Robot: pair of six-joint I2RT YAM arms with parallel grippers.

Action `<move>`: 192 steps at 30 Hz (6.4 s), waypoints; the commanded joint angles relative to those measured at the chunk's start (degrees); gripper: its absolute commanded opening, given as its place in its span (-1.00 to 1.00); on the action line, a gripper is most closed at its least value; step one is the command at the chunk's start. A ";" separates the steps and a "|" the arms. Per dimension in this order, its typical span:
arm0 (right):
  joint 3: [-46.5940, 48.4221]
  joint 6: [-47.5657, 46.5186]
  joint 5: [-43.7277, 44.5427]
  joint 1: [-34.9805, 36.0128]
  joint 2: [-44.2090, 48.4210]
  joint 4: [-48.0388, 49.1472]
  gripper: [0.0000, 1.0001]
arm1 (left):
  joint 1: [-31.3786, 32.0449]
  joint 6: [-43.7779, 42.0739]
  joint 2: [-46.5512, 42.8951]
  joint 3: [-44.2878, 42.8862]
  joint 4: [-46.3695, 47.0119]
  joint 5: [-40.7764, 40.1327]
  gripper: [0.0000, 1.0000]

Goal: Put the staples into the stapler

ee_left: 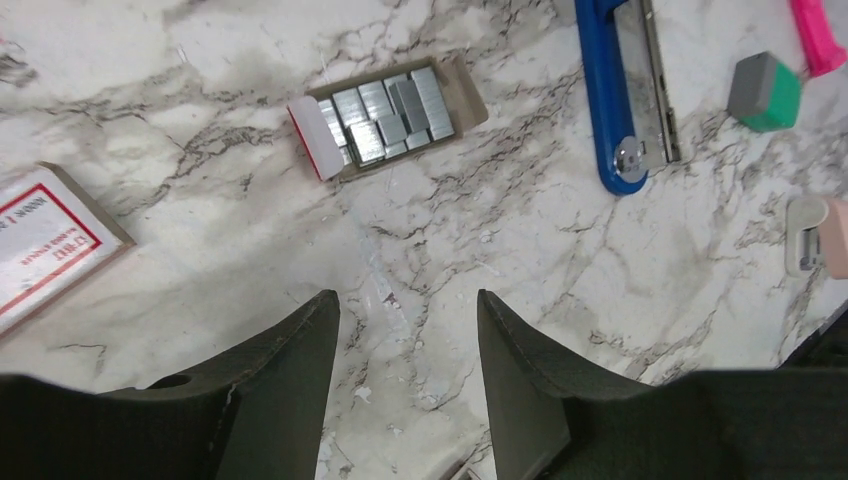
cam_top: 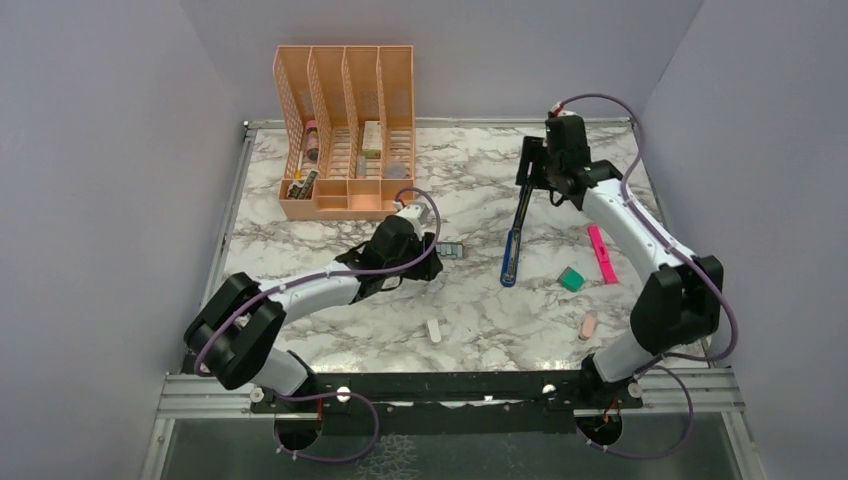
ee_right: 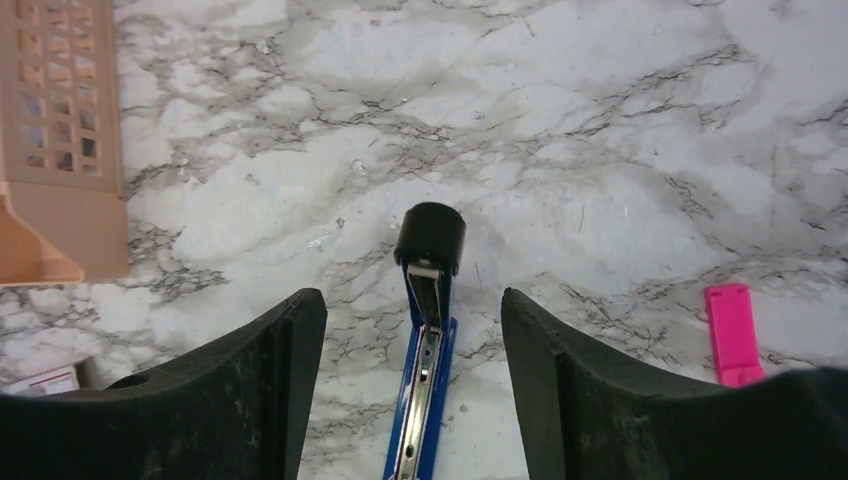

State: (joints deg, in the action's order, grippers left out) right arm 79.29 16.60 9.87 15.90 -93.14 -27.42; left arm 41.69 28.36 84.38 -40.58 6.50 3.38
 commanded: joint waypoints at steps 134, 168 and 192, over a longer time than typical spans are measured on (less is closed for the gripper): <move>-40.81 34.11 -11.09 43.95 10.67 26.51 -0.61 | -1.11 24.18 -16.68 22.38 14.03 15.29 -0.27; -41.27 37.88 -12.94 43.25 11.83 30.82 -0.61 | 0.43 26.25 -12.02 25.22 17.90 17.43 -0.60; -33.45 23.99 -16.96 29.72 13.08 18.31 -0.51 | 1.15 15.81 -4.92 23.97 18.11 18.76 -1.00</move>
State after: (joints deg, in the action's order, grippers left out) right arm 42.94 43.86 -9.69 47.66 -80.23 -10.81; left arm 42.35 47.75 78.52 -16.84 28.18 19.55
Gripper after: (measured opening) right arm 0.301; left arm 0.018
